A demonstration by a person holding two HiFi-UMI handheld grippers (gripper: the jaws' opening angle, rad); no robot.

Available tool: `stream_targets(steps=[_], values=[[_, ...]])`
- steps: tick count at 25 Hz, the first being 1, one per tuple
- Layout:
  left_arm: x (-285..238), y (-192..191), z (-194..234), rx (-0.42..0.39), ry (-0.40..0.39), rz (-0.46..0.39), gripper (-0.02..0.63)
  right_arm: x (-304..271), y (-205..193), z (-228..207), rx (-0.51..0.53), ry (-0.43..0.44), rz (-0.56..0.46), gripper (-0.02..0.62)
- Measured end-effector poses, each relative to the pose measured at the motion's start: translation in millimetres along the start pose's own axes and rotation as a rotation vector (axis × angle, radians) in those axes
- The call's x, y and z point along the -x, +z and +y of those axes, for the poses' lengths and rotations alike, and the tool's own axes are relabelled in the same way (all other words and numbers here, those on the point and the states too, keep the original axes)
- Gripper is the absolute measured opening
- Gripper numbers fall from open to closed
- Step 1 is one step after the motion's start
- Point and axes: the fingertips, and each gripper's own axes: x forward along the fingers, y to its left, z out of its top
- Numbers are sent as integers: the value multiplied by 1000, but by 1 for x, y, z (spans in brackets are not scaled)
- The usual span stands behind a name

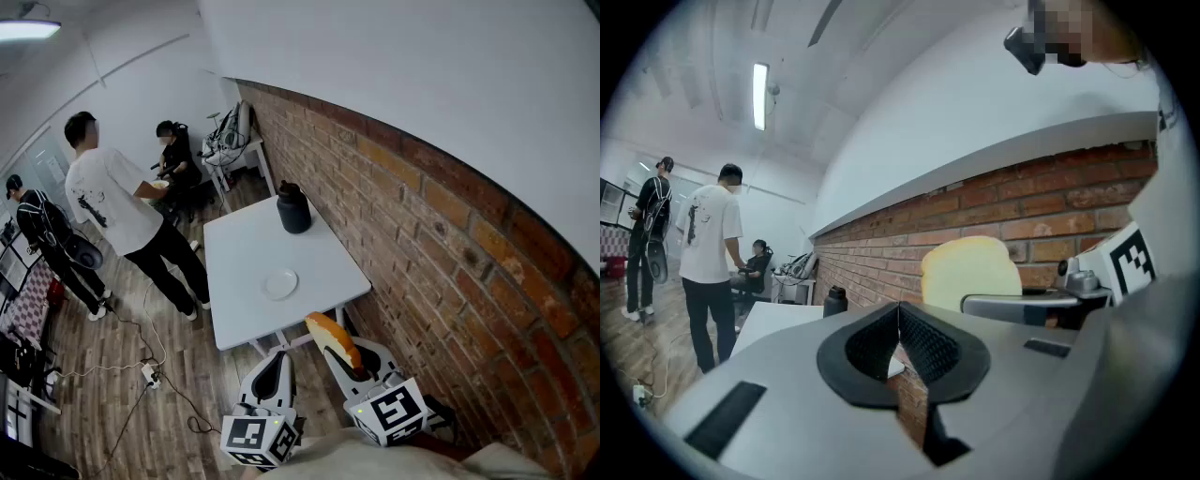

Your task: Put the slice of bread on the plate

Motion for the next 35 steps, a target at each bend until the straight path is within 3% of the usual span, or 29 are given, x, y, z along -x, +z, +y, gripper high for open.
stream_targets(steps=[13,25,35], values=[[-2,1,2,-9,28,-15,12,-3,-1,-3,-33,23,3,95],[-13,-10,2,-24,41,41,12,-6,-13,-26,-58,-12,18,95],[-21,-11,23,-31,76,66,12,-29,-15,-29,-16,-11,33,95]])
